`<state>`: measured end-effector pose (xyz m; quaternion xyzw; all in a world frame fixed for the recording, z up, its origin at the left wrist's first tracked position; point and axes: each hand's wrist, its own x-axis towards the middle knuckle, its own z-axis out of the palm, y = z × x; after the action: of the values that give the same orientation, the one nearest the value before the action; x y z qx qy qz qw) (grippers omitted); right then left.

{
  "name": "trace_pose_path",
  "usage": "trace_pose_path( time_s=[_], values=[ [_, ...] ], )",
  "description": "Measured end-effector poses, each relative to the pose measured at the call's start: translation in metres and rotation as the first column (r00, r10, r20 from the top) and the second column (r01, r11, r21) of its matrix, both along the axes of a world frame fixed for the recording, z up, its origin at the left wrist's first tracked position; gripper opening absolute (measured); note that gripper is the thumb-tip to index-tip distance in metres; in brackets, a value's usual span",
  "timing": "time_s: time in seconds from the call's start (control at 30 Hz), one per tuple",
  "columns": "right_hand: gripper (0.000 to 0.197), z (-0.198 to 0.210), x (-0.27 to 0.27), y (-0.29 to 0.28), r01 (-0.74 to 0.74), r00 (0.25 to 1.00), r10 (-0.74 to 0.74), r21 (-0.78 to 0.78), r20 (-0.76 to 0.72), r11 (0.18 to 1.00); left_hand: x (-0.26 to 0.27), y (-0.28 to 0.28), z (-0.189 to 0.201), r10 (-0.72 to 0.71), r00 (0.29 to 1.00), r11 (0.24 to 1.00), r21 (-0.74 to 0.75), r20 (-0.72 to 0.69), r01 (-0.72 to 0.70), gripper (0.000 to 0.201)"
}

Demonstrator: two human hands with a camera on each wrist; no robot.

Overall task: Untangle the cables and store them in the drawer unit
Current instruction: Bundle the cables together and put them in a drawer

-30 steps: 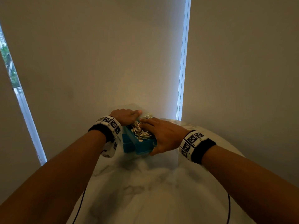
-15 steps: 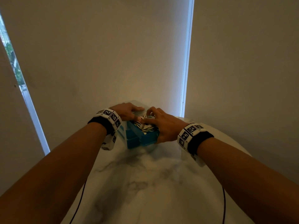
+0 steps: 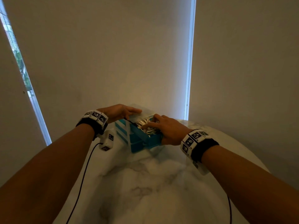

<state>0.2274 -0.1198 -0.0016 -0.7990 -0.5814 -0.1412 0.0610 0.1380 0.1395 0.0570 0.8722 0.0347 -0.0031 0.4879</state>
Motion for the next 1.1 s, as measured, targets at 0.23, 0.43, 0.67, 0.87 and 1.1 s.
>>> trace_pose_path(
  time_s=[0.23,0.43,0.67,0.87,1.1],
  values=[
    [0.08,-0.006,0.001,0.001,0.012,0.999,-0.011,0.026,-0.049,1.0,-0.026,0.021,-0.003,0.229,0.919,0.869,0.357,0.32,-0.341,0.038],
    [0.085,-0.008,-0.002,0.013,0.031,0.998,-0.028,0.045,-0.06,0.999,-0.038,0.003,-0.001,0.129,0.9,0.852,0.417,0.417,-0.316,0.028],
    [0.105,-0.012,-0.003,0.014,0.04,0.966,0.018,0.215,-0.258,0.976,-0.015,-0.047,-0.003,-0.096,0.914,0.774,0.607,0.394,-0.18,0.022],
    [0.096,-0.021,0.002,0.006,0.007,0.977,0.044,0.242,-0.207,0.97,-0.01,-0.049,-0.017,-0.069,0.965,0.74,0.661,0.252,-0.12,0.026],
    [0.087,-0.019,0.002,0.023,0.007,0.991,0.019,0.188,-0.132,0.982,-0.018,-0.02,-0.006,-0.004,0.987,0.704,0.701,0.161,-0.112,0.025]
  ],
)
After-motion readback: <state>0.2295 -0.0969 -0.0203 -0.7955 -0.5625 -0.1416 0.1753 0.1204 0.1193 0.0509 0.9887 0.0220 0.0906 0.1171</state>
